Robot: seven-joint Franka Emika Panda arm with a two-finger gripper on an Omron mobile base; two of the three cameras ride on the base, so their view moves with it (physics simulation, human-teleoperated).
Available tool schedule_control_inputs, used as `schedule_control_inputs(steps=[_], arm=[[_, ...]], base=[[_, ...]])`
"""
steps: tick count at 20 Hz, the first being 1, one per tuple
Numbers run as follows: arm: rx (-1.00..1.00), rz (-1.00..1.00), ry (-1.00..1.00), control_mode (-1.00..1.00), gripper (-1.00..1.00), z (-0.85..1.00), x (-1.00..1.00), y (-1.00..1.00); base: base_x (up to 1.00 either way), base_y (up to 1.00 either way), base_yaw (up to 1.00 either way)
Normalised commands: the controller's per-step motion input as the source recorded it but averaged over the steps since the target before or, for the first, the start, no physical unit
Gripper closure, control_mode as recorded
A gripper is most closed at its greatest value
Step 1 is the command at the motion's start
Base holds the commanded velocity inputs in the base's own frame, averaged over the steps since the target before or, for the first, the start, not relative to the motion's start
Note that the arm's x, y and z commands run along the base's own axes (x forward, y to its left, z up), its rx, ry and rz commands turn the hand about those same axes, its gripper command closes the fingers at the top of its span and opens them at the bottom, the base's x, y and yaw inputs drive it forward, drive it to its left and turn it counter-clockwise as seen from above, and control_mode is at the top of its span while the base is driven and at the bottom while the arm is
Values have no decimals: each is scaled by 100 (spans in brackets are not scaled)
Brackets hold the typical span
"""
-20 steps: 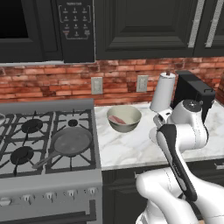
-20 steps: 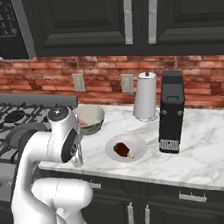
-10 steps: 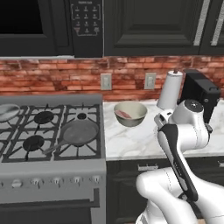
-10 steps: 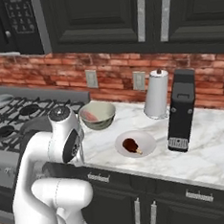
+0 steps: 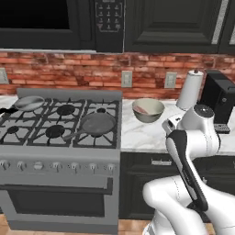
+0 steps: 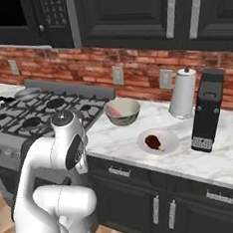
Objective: Place one of the steaks on the plate and the other in the bowl. Then place the bowl in the fridge.
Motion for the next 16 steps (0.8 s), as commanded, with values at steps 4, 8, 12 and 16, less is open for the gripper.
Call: schedule_control_inputs(steps=[4,8,12,16], arm=[[0,0,0,100,-100,0,0,0],[0,0,0,100,-100,0,0,0],[0,0,0,100,-100,0,0,0],[0,0,0,100,-100,0,0,0]], base=[[-46,31,25],[-20,65,25],[0,73,33],[0,71,35]])
